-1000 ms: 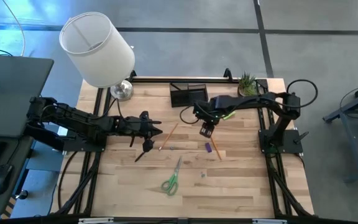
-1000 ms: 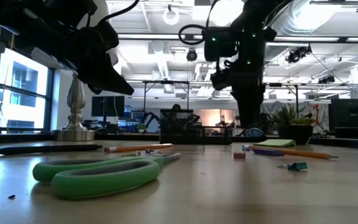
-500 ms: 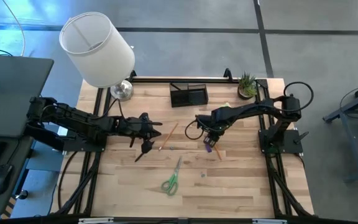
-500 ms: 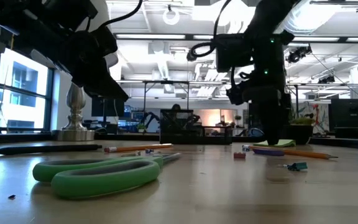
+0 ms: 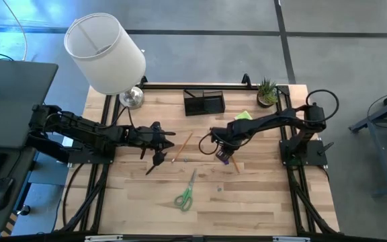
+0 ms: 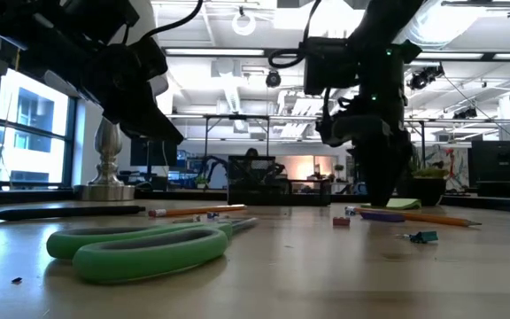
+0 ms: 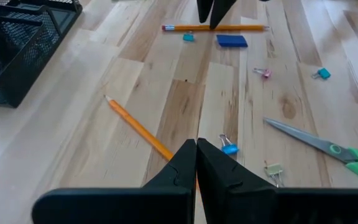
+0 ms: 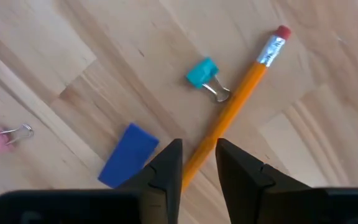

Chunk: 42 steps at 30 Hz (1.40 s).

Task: Pick and place office supplies into organizer
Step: Put the right orange pencil into the black desk organizer

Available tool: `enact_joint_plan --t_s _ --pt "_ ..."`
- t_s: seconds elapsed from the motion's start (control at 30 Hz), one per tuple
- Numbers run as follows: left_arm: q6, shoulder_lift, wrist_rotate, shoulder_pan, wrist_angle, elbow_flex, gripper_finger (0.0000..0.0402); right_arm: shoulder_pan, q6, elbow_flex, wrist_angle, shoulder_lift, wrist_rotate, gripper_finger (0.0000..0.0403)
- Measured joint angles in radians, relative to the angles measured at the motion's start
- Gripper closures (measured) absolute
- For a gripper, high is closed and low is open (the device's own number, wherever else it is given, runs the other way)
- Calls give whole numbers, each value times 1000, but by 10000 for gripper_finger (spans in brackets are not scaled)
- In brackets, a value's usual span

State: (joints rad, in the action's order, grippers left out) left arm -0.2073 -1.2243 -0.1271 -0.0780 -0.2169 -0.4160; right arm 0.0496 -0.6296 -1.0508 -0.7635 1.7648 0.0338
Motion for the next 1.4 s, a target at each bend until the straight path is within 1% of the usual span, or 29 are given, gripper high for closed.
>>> enact_joint_plan --t_s 0.1,0.23,0.53,0.67,0.73,0.87,0.93,1.07,1.13,1.2,1.3,1.4 --pt "0 0 3 0 0 0 401 -1 1 2 3 8 -14 321" --pt "0 0 3 0 1 0 401 0 6 27 -3 10 -64 330" --pt "0 0 4 0 2 0 401 0 10 80 36 4 -67 346" --pt "0 0 6 0 3 0 401 -3 52 80 37 5 -104 353" --pt "0 0 6 0 4 0 401 -4 59 80 37 5 -117 361" --pt "0 0 6 0 8 0 401 -10 78 83 37 -12 -156 392" --pt "0 0 6 0 7 0 401 -7 92 87 29 -23 -192 396" --pt "0 0 6 0 5 0 401 -4 113 88 -3 -50 -242 391" --pt "0 0 6 0 8 0 401 -6 114 88 -38 -73 -273 396" --pt "0 0 6 0 7 0 401 -7 115 89 -50 -110 -329 399" --pt "0 0 6 0 -4 0 401 -6 162 88 21 -192 -465 395" --pt "1 0 5 0 -8 0 401 -3 289 87 205 -276 -577 397"
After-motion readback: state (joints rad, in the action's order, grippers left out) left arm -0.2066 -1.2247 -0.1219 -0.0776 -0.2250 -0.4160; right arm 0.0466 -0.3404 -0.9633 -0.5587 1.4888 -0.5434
